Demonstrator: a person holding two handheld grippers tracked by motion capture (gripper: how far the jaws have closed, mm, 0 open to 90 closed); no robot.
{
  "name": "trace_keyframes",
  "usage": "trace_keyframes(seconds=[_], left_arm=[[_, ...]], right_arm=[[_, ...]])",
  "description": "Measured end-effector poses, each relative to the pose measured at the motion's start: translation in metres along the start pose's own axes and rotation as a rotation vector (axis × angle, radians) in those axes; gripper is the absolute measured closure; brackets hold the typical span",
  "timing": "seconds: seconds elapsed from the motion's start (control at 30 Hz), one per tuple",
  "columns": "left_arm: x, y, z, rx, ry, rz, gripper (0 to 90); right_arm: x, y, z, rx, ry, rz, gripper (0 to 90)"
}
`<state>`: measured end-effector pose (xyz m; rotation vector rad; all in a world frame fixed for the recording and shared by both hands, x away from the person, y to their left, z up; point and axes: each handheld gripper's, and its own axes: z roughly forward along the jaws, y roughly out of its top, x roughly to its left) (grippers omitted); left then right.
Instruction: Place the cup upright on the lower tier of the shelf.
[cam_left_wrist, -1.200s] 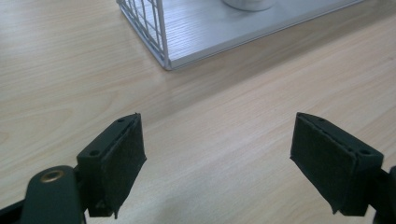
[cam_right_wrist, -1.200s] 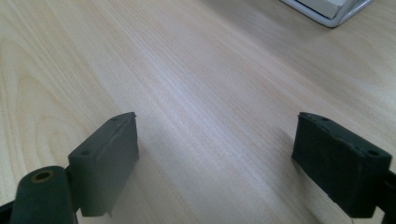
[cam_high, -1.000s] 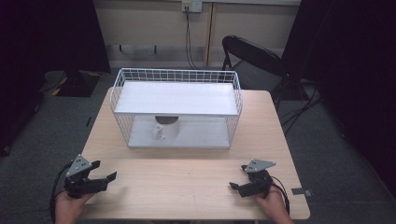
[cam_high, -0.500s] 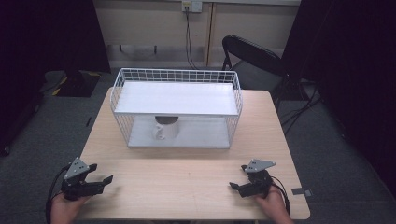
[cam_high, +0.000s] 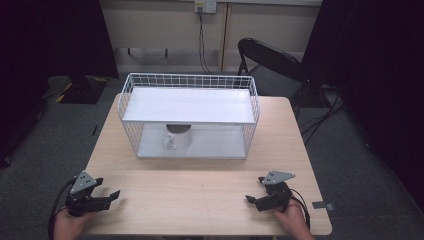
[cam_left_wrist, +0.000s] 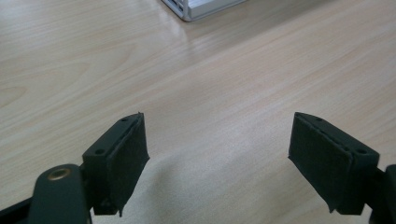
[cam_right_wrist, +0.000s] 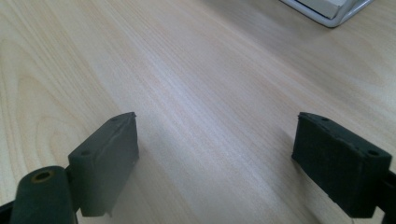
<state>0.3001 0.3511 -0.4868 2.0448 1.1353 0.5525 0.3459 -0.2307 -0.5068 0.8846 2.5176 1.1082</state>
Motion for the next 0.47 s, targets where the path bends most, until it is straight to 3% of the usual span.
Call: trace_keyframes(seconds=[0.47], left_arm=[[-0.0024, -0.0036, 0.0032, 0.026, 0.004, 0.005, 19.2]], right_arm=[[0.0, 0.0, 0.0, 0.0, 0.0, 0.0, 13.4]])
